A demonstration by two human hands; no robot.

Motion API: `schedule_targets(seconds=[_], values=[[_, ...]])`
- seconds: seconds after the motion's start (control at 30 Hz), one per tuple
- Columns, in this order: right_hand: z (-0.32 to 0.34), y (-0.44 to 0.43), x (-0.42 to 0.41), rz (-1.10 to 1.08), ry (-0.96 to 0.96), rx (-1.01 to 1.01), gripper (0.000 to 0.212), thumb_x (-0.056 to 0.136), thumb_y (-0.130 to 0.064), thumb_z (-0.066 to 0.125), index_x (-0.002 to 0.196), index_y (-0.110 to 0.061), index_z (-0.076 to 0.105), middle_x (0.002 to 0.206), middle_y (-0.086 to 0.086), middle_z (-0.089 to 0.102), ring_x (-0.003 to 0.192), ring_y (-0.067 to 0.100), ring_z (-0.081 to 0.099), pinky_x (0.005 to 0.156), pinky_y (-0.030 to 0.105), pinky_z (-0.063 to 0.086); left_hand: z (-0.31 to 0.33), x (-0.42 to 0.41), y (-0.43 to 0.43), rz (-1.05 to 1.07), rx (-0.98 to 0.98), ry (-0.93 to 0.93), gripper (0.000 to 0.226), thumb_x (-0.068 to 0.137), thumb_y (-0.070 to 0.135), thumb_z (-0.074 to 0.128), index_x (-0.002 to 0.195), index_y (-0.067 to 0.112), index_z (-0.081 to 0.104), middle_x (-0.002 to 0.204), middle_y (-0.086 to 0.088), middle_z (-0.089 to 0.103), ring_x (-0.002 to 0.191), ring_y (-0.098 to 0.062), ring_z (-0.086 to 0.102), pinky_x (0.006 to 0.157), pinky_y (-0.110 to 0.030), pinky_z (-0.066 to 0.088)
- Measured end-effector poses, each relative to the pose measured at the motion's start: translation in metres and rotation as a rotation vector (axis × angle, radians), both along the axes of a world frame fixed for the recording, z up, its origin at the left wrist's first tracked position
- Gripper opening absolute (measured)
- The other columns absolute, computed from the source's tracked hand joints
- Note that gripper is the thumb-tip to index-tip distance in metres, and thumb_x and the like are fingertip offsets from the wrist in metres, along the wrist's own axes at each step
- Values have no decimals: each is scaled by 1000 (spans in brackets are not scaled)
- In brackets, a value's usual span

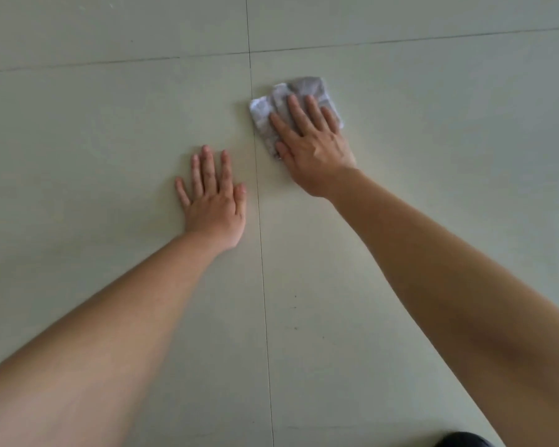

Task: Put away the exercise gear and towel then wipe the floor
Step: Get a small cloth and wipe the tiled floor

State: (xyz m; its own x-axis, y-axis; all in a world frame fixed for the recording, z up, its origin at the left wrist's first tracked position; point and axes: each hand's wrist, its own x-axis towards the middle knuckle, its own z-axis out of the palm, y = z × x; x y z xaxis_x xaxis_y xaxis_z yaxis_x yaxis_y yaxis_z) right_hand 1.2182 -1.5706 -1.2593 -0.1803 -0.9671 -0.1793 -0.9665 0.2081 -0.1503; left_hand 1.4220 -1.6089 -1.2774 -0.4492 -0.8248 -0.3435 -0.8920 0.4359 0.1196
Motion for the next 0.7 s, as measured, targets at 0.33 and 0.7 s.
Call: schedule_targets(seconds=[0.33, 0.7], values=[[0, -60, -34, 1, -55, -2, 56, 104, -52, 27, 157, -38, 22, 168, 3, 11, 154, 30, 10, 123, 41, 7, 2, 1, -1, -8, 19, -43, 62, 102, 46, 11, 155, 24, -14, 162, -5, -22, 150, -24, -20, 118, -53, -9], [-13, 90, -29, -300, -21, -77, 58, 104, -47, 28, 156, -22, 32, 163, 19, 22, 150, 43, 16, 120, 57, 16, 6, -1, -2, -17, 46, -45, 62, 103, 44, 13, 154, 24, -16, 161, -4, -26, 149, -25, -22, 117, -55, -10]])
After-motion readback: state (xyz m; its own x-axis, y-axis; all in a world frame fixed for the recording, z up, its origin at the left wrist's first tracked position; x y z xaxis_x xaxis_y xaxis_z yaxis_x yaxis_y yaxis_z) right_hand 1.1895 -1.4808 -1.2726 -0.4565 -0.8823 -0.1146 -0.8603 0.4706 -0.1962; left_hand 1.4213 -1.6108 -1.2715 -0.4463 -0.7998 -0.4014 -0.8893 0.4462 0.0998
